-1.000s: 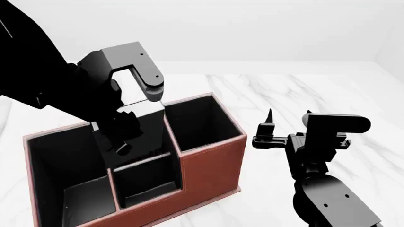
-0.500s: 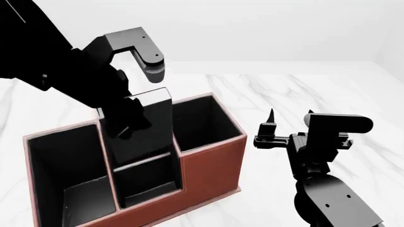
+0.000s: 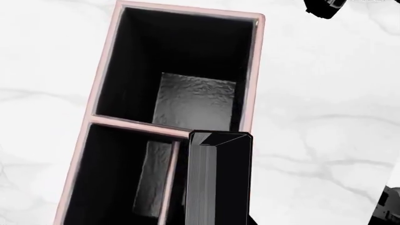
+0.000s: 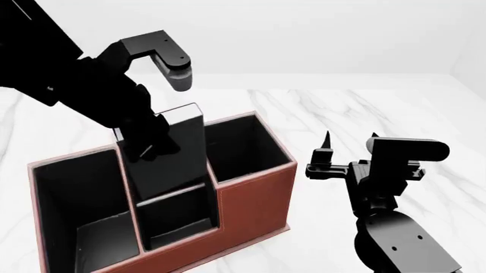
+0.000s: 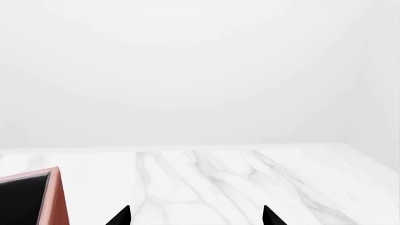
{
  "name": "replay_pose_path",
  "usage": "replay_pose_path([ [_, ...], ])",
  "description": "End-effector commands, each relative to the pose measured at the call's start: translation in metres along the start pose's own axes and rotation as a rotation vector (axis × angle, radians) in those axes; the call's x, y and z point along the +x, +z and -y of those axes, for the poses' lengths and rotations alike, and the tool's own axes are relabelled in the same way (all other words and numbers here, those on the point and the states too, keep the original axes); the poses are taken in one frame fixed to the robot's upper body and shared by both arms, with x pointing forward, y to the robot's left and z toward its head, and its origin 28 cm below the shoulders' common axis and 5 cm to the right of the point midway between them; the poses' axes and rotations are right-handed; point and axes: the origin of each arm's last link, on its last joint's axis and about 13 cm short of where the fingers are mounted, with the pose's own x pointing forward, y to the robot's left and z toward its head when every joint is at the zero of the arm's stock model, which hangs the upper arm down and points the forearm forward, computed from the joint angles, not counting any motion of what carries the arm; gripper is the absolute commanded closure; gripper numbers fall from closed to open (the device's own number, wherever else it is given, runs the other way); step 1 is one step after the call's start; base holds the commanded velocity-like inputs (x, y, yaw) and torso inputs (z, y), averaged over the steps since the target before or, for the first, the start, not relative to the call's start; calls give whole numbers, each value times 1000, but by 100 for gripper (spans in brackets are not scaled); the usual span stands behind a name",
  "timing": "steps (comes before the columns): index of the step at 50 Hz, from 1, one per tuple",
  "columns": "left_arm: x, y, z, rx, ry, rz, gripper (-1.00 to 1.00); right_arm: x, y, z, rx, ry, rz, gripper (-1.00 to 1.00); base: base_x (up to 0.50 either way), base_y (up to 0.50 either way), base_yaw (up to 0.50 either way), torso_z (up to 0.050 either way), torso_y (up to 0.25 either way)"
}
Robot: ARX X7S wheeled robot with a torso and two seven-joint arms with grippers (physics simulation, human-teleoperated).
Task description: Pick up the book and place it in the back compartment of the caddy.
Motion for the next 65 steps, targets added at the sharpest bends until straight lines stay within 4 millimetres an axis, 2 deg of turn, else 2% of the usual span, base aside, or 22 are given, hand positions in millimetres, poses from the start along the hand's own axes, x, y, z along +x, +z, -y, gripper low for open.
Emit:
replay_pose_path([
  [1, -12, 2, 2, -12, 14, 27, 100, 0, -1, 0, -1, 1, -2, -100, 0, 0, 0, 0, 0],
  [53, 16, -7, -7, 3, -15, -9, 100, -1, -1, 0, 1, 3, 1, -100, 0, 0, 0, 0, 1],
  [65, 18, -9, -7, 90, -21, -31, 100, -1, 0, 0, 1, 2, 2, -100, 0, 0, 0, 1, 1],
])
